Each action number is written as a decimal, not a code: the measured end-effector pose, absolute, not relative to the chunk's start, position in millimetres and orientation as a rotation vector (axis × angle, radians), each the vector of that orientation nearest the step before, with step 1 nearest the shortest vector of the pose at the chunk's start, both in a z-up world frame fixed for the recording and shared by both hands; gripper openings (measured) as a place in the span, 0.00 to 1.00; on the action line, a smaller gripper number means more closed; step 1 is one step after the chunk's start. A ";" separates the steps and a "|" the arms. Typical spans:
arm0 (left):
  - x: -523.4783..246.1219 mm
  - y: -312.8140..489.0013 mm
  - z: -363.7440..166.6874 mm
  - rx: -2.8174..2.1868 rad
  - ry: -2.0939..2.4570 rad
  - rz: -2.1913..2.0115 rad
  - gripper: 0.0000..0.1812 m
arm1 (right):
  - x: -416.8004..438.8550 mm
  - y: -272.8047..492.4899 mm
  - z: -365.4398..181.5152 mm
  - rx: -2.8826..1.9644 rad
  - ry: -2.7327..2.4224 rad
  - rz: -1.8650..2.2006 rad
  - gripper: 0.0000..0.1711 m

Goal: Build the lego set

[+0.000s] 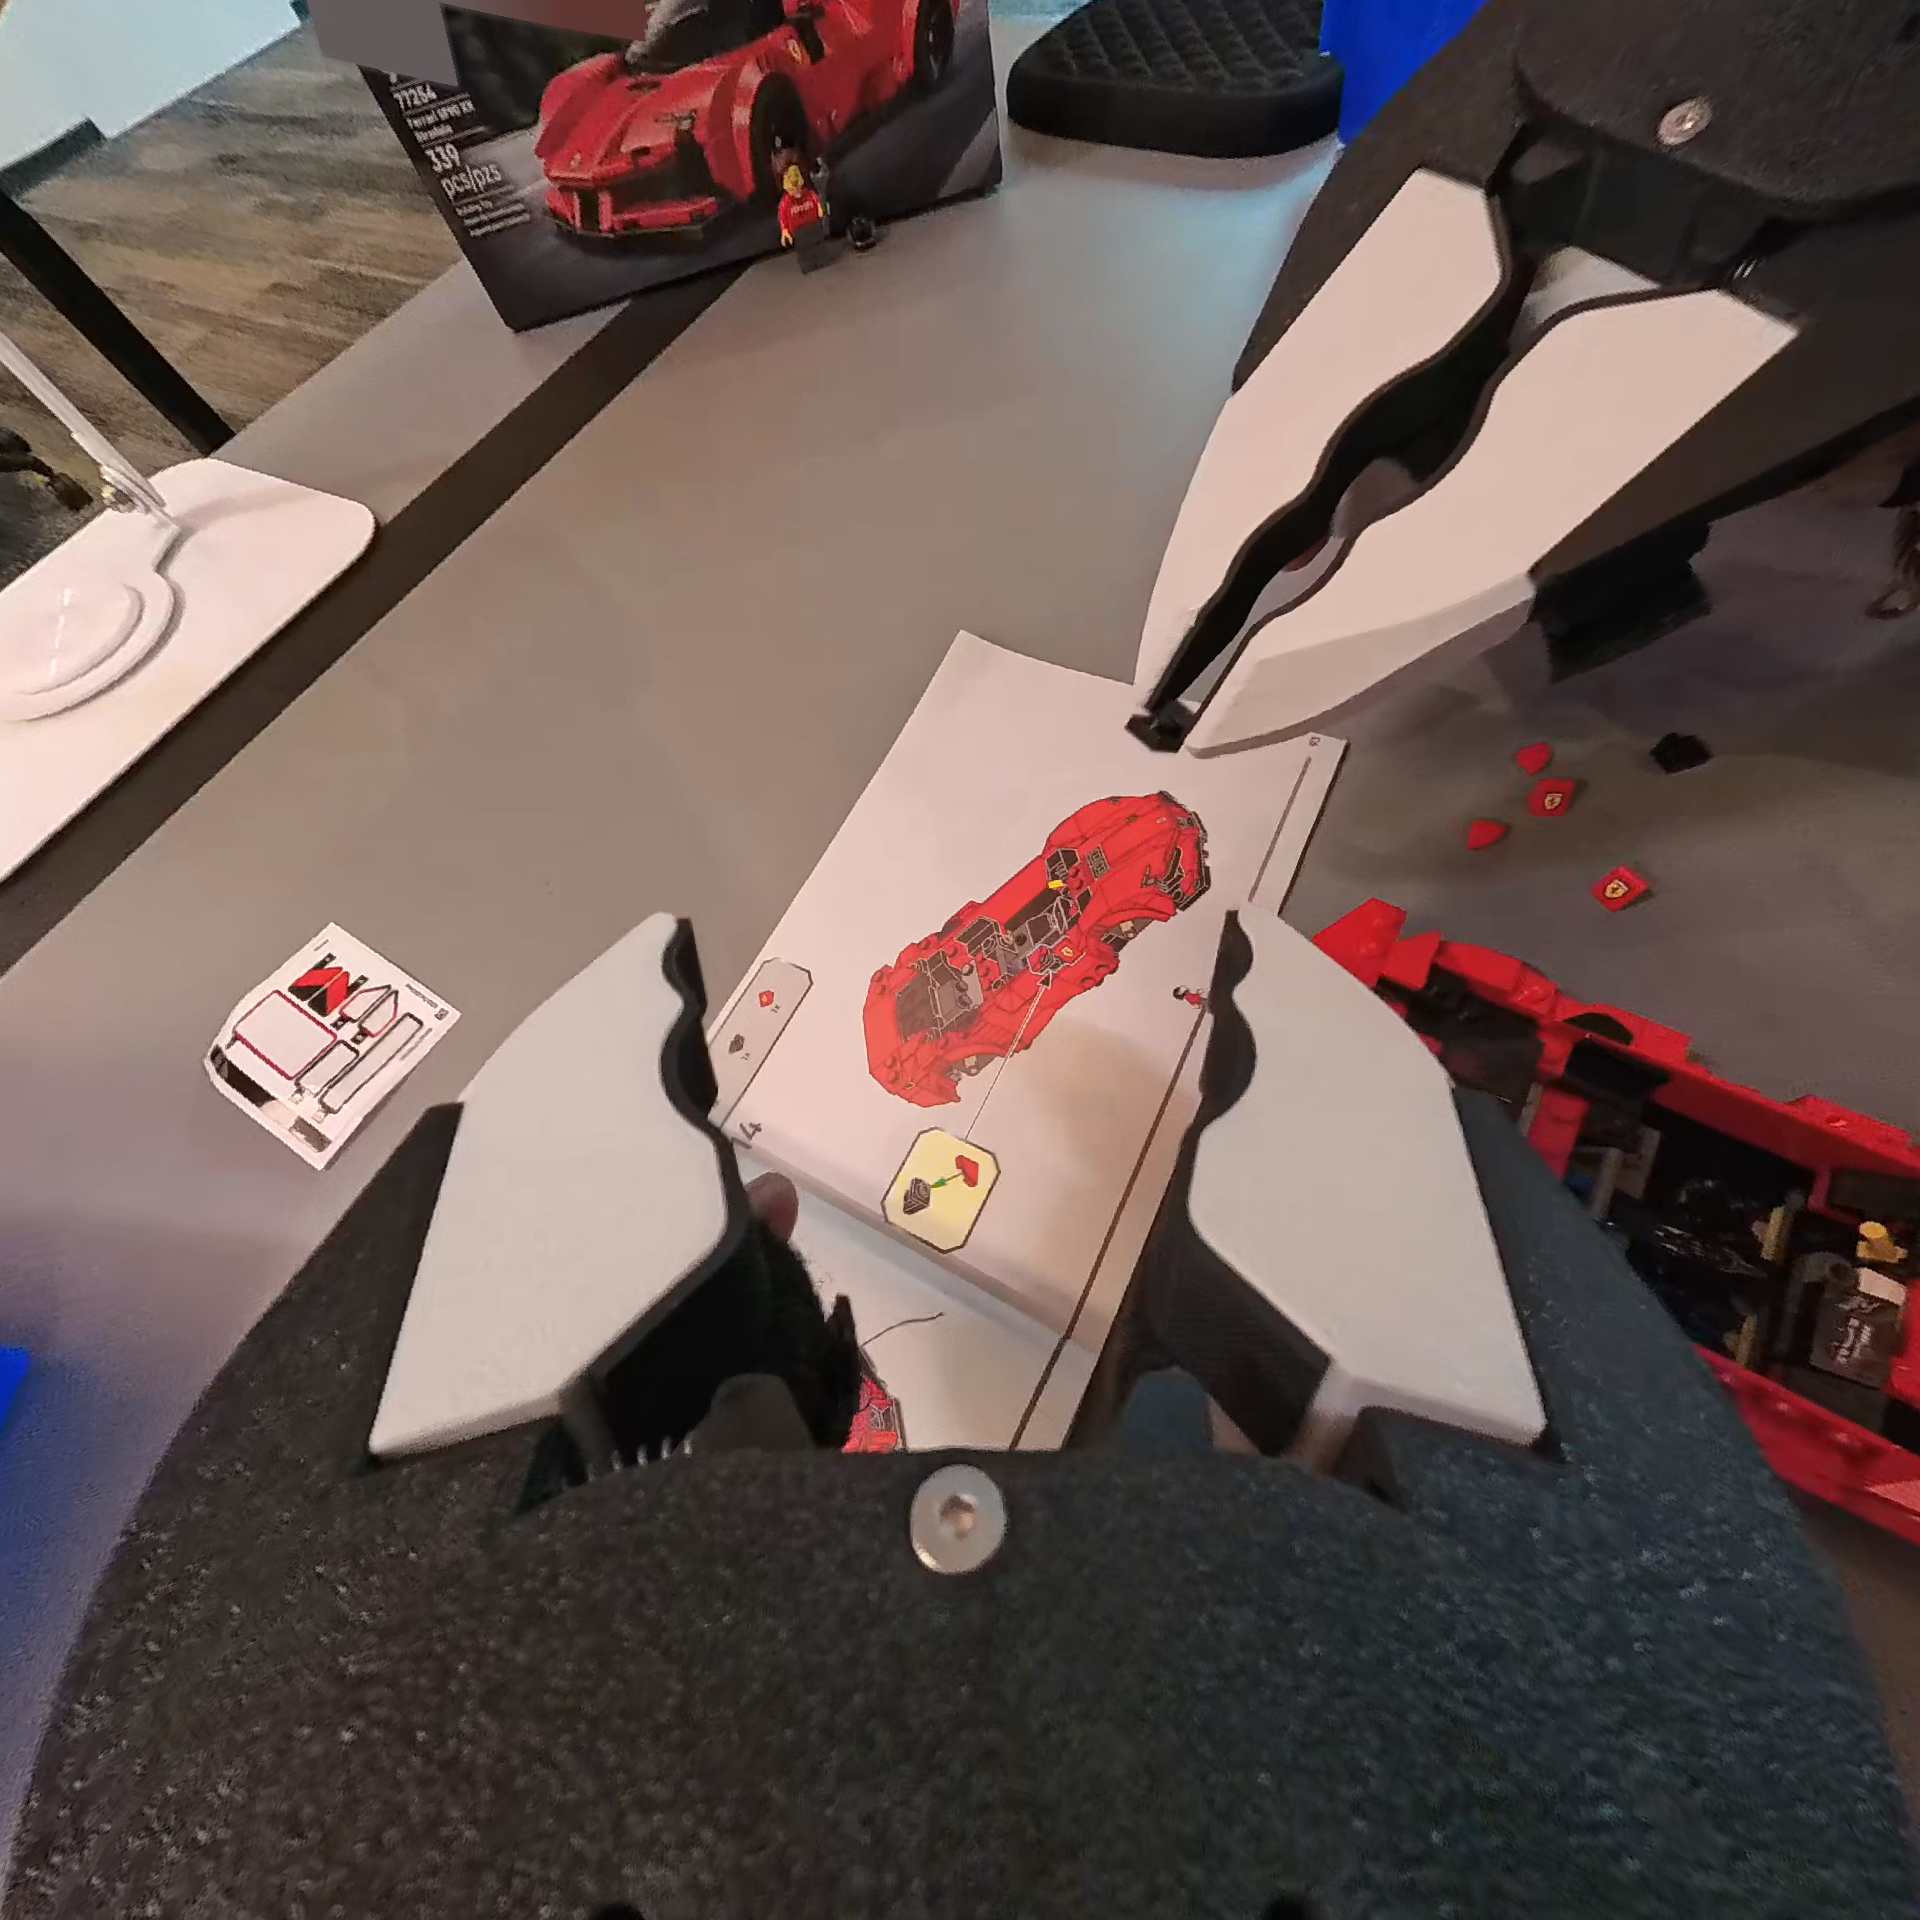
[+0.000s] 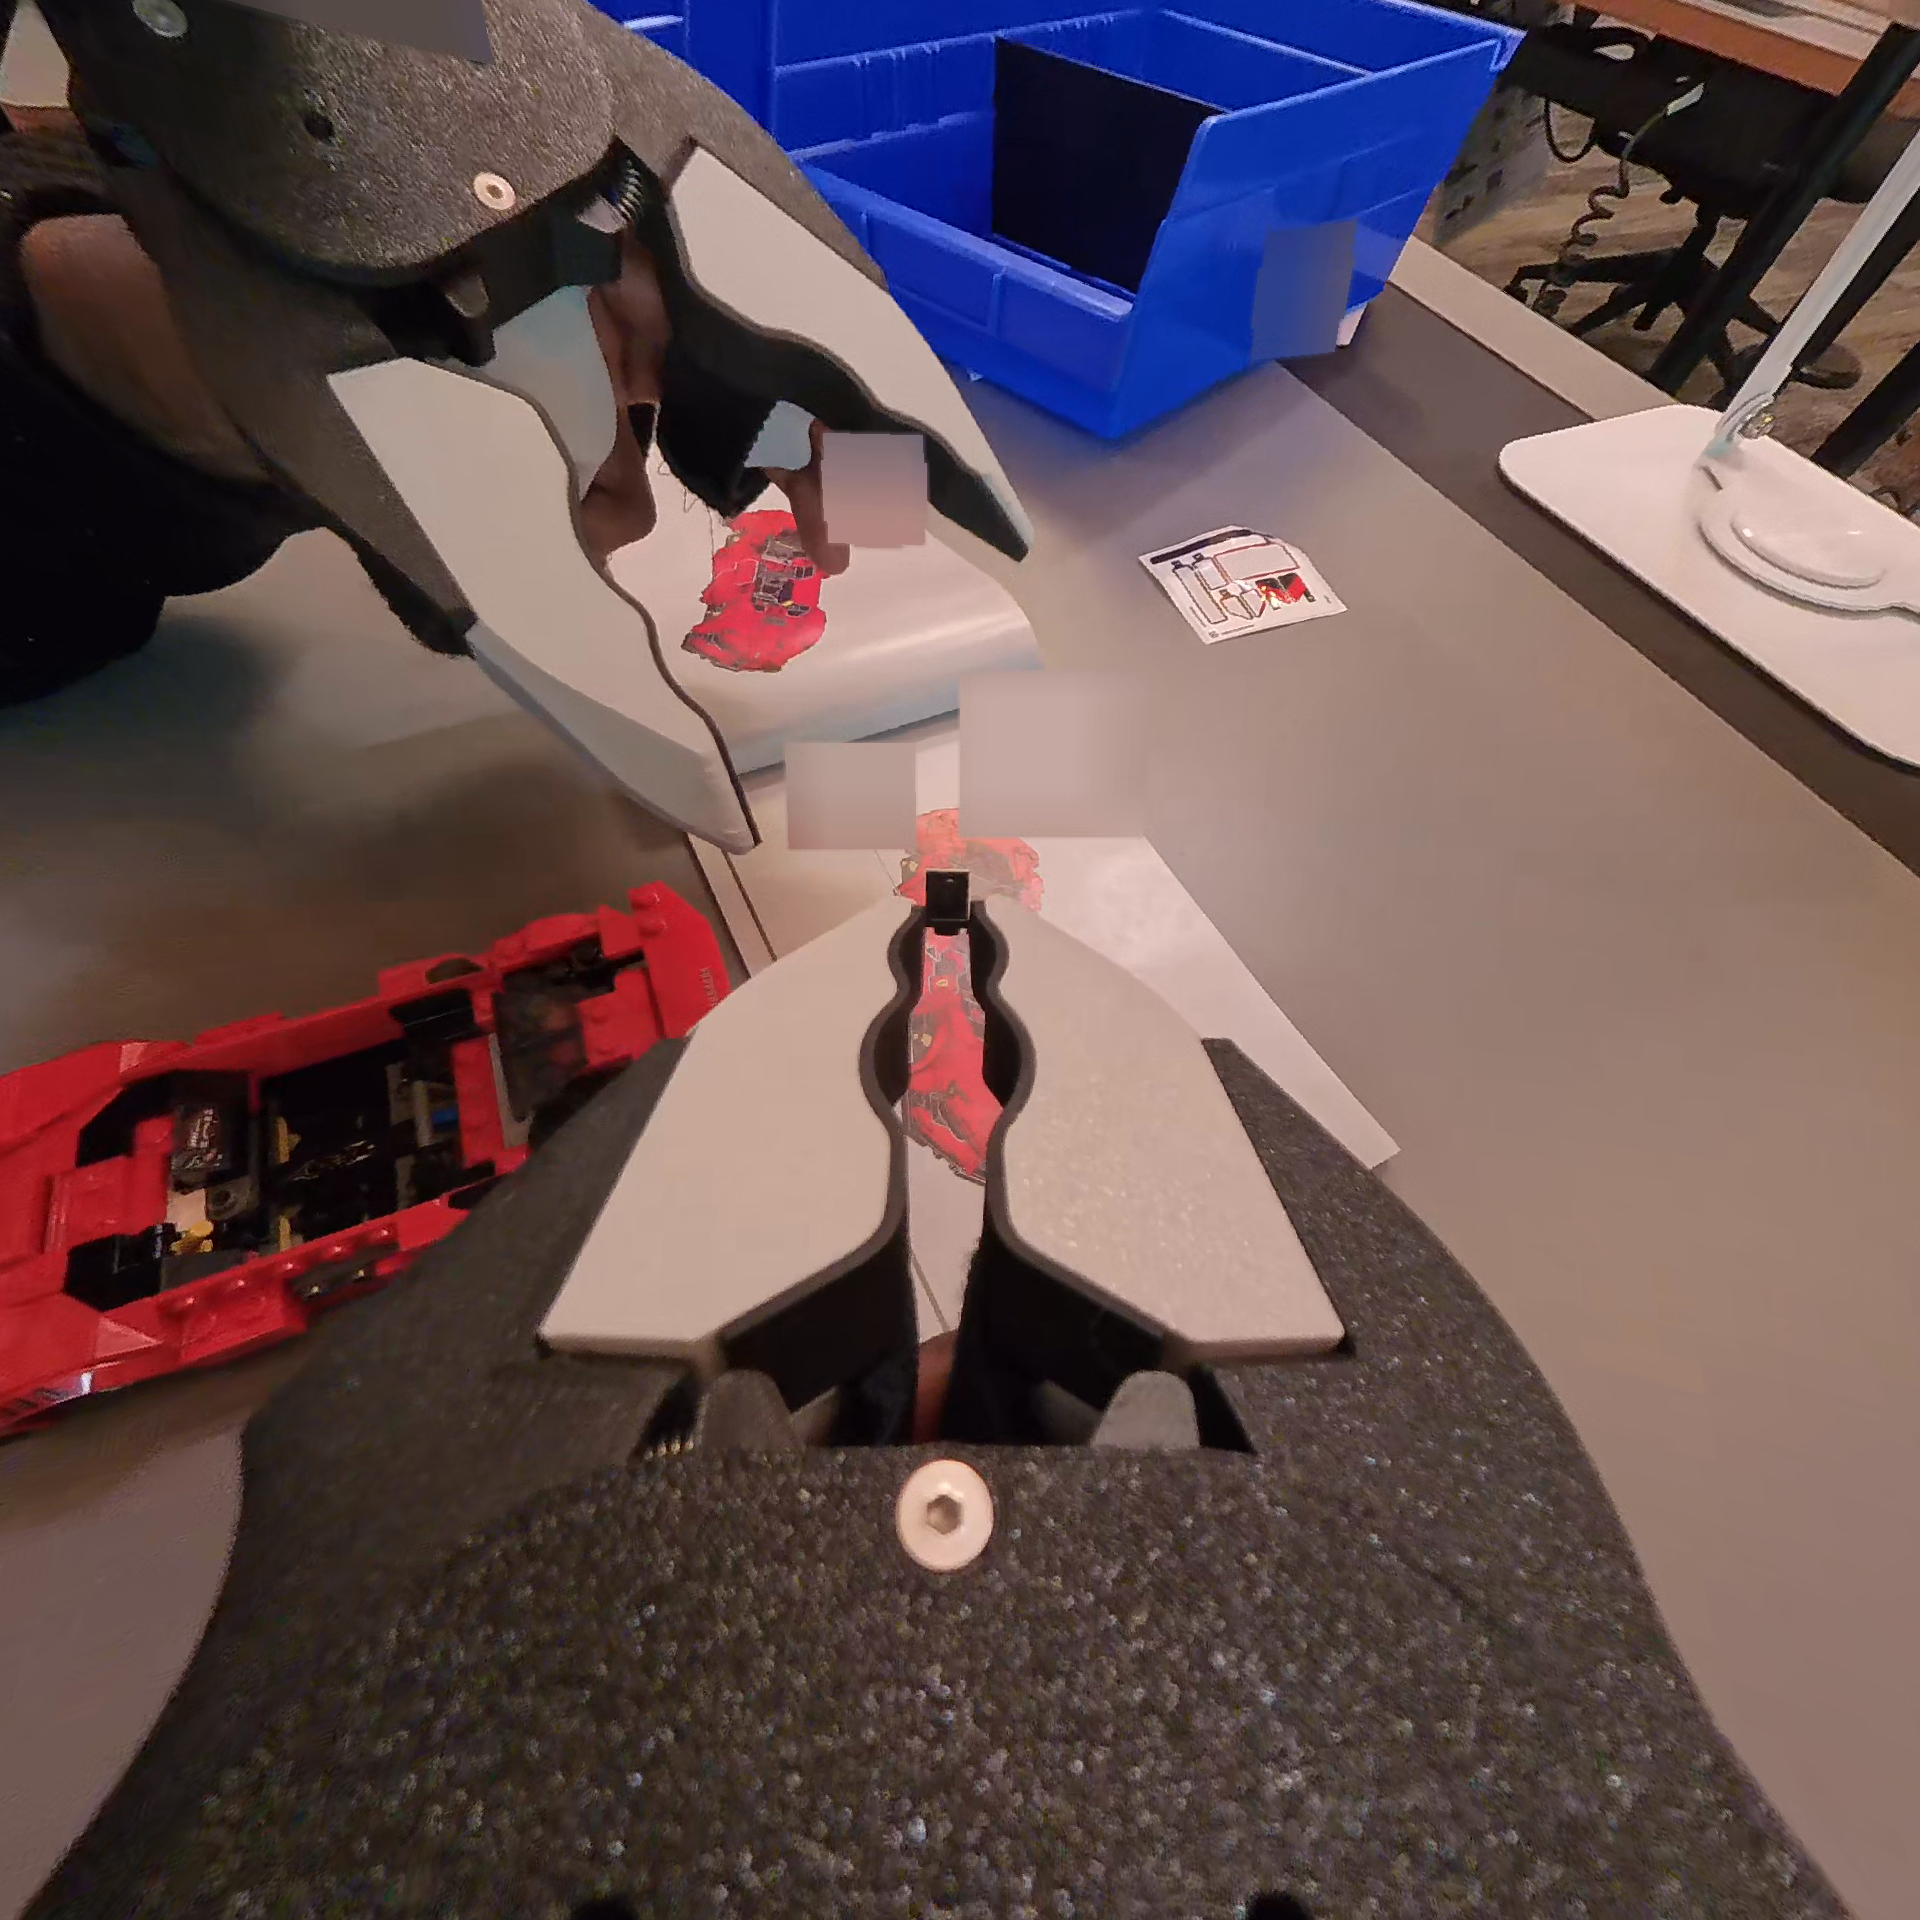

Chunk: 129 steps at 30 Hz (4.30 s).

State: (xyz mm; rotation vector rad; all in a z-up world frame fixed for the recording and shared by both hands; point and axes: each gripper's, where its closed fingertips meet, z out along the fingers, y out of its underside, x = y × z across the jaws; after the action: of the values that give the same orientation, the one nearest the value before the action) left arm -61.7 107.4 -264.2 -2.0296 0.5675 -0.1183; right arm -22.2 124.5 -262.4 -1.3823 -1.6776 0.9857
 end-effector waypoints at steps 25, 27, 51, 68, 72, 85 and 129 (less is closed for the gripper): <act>-33.0 93.1 -276.7 -1.972 0.824 -0.256 0.00 | 21.1 105.8 -286.5 -1.509 -2.007 0.937 0.05; -35.5 94.5 -281.5 -2.008 0.793 -0.290 0.00 | 36.3 102.1 -288.7 -1.529 -2.050 0.889 0.05; -39.1 91.4 -277.2 -2.008 0.781 -0.328 0.05 | 50.9 98.3 -332.8 -1.642 -2.248 0.522 0.09; -35.5 34.4 -284.7 -2.127 0.884 -0.490 0.24 | 47.2 79.1 -316.7 -1.606 -2.258 0.730 0.27; -28.3 17.6 -301.6 -2.147 0.992 -0.502 0.08 | 52.8 68.3 -329.5 -1.571 -2.366 0.673 0.19; -14.9 8.4 -311.9 -2.159 0.960 -0.546 0.05 | 32.4 51.5 -331.0 -1.559 -2.323 0.747 0.14; -72.8 12.6 -306.3 -2.244 0.709 -0.353 0.10 | 38.0 74.6 -315.3 -1.649 -2.246 0.770 0.10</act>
State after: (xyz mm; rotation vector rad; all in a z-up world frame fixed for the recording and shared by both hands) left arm -72.8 12.6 -306.3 -2.2445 0.7091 -0.3532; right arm 38.0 74.6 -315.3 -1.6493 -2.2455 0.7701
